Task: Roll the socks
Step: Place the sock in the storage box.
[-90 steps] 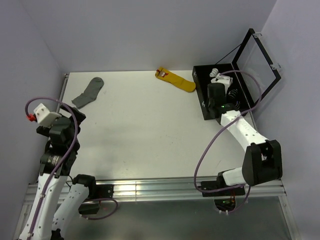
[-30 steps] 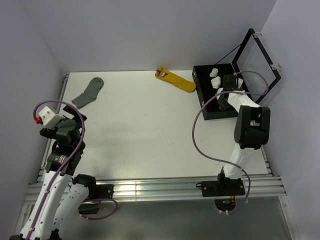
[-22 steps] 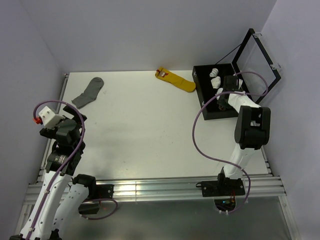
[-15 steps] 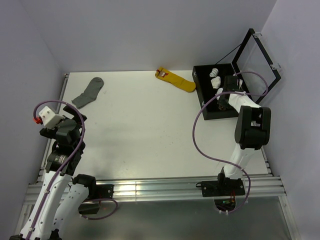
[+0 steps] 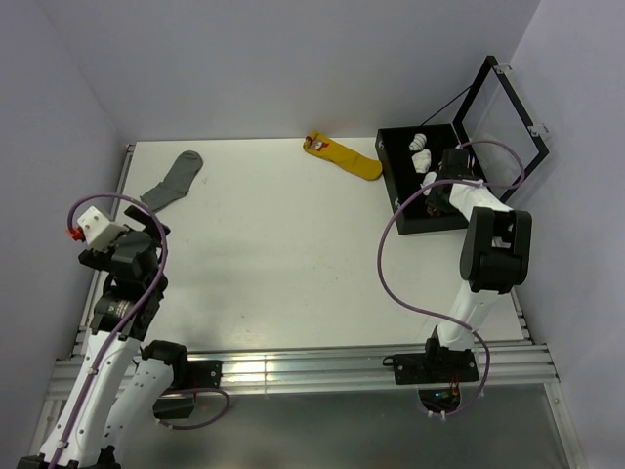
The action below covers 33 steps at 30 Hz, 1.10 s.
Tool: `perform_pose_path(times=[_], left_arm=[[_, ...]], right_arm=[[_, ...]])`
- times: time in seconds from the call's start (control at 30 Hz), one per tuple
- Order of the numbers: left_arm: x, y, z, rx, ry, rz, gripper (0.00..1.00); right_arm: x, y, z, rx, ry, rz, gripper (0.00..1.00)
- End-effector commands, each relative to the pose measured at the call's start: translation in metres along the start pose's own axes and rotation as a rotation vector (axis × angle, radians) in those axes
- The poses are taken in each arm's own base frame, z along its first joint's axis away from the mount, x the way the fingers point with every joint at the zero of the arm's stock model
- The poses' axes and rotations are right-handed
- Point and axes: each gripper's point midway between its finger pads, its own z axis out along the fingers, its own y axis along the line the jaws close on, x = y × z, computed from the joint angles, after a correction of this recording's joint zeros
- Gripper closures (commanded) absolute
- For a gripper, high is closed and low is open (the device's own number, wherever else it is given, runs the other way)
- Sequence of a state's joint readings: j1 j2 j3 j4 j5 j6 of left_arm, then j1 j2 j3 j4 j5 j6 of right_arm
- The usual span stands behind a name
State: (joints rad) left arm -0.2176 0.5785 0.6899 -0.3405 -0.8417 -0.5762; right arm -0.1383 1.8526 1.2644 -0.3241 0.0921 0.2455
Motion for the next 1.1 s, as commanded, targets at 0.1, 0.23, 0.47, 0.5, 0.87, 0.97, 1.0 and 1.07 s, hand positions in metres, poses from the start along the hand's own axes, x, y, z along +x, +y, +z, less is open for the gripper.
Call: perform_pose_path(times=[0.1, 0.23, 0.47, 0.5, 0.87, 0.97, 1.0, 1.07], left_arm=[[0.007, 0.016, 0.01, -0.114, -0.029, 0.036, 0.01], [0.013, 0.033, 0.015, -0.245, -0.064, 0.05, 0.01], [0.01, 0.007, 0.035, -0.205, -0.115, 0.055, 0.01], [0.007, 0.002, 0.037, -0.197, -0.13, 0.036, 0.0], [0.024, -0.009, 0.054, -0.168, -0.12, 0.039, 0.01], [0.024, -0.009, 0.055, -0.169, -0.122, 0.046, 0.01], [0.024, -0.009, 0.055, -0.17, -0.121, 0.047, 0.0], [0.026, -0.009, 0.056, -0.164, -0.119, 0.052, 0.01]], right_arm=[[0.002, 0.02, -0.022, -0.078, -0.013, 0.015, 1.0], [-0.035, 0.022, -0.055, -0.09, -0.155, 0.068, 1.0], [-0.056, 0.019, -0.088, -0.117, -0.307, 0.047, 1.0], [-0.058, 0.018, -0.092, -0.119, -0.327, 0.043, 1.0], [-0.062, 0.017, -0.087, -0.112, -0.362, 0.049, 1.0], [-0.066, 0.016, -0.087, -0.106, -0.383, 0.046, 1.0], [-0.065, 0.016, -0.085, -0.104, -0.38, 0.044, 1.0], [-0.067, 0.018, -0.085, -0.115, -0.388, 0.046, 1.0]])
